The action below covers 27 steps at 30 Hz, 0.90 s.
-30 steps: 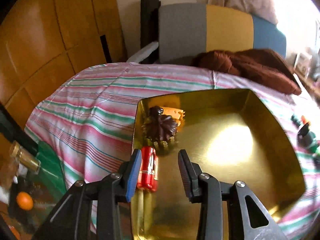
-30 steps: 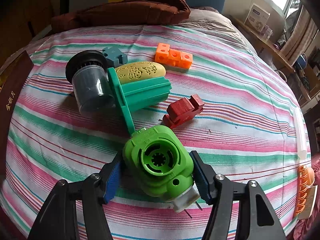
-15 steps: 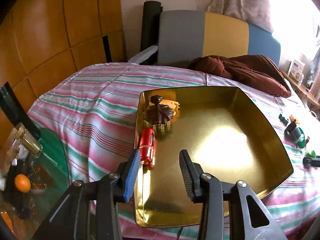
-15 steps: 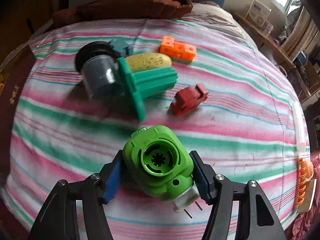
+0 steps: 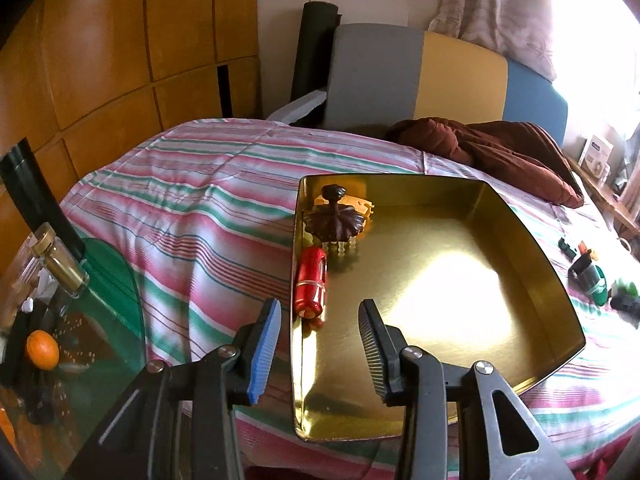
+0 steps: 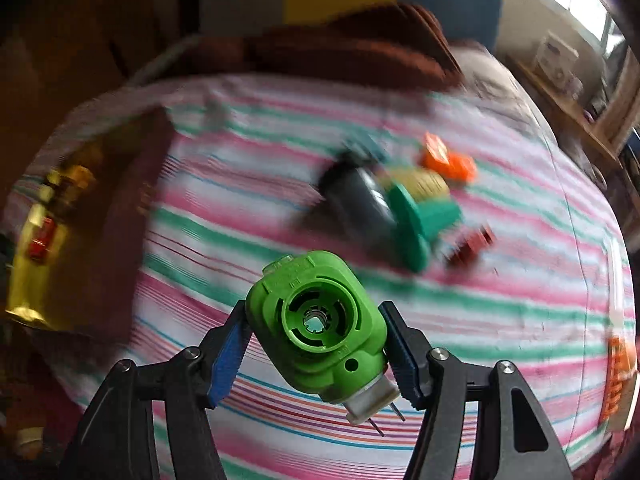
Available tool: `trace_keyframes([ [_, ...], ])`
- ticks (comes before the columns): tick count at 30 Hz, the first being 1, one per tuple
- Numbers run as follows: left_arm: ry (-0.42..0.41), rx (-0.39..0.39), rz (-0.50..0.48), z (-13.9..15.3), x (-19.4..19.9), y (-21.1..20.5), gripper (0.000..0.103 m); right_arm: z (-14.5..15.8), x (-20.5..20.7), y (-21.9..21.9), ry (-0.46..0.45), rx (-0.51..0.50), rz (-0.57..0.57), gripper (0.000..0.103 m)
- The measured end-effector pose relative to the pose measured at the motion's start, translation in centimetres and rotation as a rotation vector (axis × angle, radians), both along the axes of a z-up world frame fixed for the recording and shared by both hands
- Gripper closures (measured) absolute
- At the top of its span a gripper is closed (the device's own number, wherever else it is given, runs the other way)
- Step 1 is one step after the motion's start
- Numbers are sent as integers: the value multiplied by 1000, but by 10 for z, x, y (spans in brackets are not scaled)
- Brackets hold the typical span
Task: Organize rigid objects
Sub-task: 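Carry the green pump toy into the gold tray and open the right gripper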
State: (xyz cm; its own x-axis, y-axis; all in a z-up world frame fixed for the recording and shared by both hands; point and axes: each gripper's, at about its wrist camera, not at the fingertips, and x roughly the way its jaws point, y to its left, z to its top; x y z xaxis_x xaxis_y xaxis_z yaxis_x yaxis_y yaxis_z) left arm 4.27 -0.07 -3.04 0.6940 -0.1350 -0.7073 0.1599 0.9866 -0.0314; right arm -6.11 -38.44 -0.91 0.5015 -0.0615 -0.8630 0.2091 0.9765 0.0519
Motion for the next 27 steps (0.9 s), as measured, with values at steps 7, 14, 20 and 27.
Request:
trace_keyframes([
  [7, 2, -6, 18, -1, 0, 12, 62, 37, 32, 82, -116, 25, 180, 39],
  [14, 0, -9, 49, -2, -2, 24, 62, 31, 52, 141, -110, 63, 294, 39],
  [20, 5, -12, 65, -4, -3, 31, 62, 11, 69, 181, -55, 97, 346, 39],
  [27, 12, -15, 91, -9, -4, 42, 62, -12, 103, 204, 44, 189, 287, 39],
])
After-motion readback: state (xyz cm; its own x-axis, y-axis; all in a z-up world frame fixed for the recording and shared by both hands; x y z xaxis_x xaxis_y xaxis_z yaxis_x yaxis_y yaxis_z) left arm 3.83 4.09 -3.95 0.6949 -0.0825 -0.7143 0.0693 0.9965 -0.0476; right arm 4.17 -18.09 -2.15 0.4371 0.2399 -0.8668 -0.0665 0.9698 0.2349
